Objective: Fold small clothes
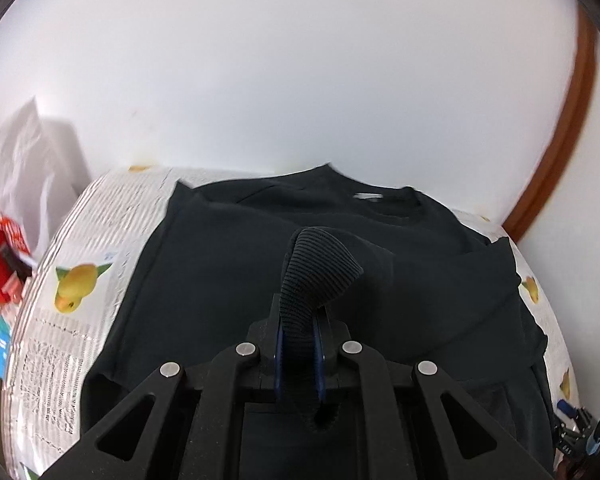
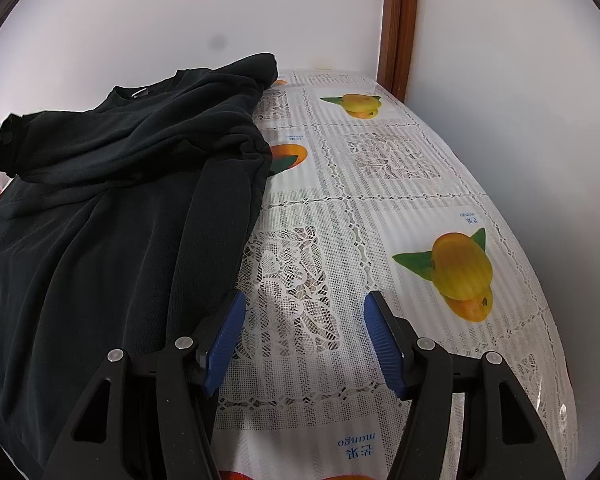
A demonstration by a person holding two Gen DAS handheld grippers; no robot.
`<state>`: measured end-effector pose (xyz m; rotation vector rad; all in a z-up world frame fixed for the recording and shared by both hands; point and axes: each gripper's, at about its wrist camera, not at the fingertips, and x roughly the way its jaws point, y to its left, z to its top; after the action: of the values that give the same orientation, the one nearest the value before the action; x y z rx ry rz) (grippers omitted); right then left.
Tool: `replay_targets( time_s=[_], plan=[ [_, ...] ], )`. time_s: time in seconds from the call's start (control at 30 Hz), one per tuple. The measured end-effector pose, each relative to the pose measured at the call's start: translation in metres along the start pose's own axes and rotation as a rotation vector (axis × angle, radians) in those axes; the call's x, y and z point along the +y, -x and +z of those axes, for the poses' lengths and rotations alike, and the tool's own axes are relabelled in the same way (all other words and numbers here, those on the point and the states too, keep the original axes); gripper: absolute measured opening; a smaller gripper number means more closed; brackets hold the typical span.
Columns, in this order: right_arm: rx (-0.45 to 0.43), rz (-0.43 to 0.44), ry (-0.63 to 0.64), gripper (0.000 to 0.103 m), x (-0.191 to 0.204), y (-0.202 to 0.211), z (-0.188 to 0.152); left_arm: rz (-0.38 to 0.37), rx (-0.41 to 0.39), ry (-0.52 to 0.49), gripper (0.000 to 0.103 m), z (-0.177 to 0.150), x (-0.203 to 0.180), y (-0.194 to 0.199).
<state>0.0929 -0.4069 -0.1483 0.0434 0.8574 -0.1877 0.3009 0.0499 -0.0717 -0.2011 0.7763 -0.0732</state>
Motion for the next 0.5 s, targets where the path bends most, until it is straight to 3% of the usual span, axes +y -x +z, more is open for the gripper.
replay_targets(
  time_s=[0.2, 0.33, 0.4, 0.5],
  plan=[
    [0.001, 0.001, 0.000, 0.061, 0.000, 0.000, 0.000, 0.002, 0.017, 0.079, 0.011, -0.006, 0.043, -0.006],
    [0.001, 0.002, -0.001, 0.061, 0.000, 0.000, 0.000, -0.008, 0.090, 0.101, 0.014, -0.012, 0.060, -0.019],
    [0.001, 0.002, -0.001, 0.061, -0.001, 0.000, 0.000, 0.036, 0.117, 0.105, 0.020, -0.013, 0.067, -0.023],
    [0.001, 0.002, -0.001, 0.061, 0.000, 0.000, 0.000, 0.070, 0.104, 0.147, 0.020, -0.012, 0.085, -0.017]
  ],
)
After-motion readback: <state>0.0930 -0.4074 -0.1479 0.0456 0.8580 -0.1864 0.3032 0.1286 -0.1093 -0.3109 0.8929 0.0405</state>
